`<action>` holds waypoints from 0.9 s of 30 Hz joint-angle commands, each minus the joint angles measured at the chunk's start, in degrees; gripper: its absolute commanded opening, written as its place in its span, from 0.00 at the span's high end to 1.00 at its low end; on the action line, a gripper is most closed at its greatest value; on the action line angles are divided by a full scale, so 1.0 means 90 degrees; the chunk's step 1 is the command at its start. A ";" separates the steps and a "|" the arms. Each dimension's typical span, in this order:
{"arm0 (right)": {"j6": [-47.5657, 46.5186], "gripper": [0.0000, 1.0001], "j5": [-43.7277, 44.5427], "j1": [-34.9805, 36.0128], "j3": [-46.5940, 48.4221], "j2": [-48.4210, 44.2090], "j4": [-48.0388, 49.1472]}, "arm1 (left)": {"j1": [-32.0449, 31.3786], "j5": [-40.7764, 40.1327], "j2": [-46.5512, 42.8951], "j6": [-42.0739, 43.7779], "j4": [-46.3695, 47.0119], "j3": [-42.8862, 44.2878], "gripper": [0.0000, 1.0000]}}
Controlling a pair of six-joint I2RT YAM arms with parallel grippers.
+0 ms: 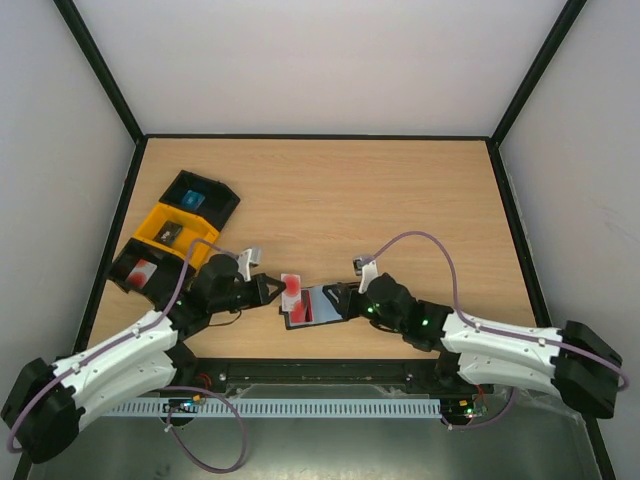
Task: Take the credit cards out of the card holder
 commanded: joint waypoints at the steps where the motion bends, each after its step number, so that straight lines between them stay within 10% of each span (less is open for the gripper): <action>1: -0.0604 0.71 -0.0436 0.0002 0.0196 -0.0728 -0.0566 | 0.0135 0.0556 -0.0312 0.0520 -0.0955 0.0385 0.97; 27: -0.0480 0.25 -0.2652 0.0001 0.0021 -0.1081 0.0106 | -0.0310 0.3619 -0.0166 0.1178 0.0438 0.0276 0.97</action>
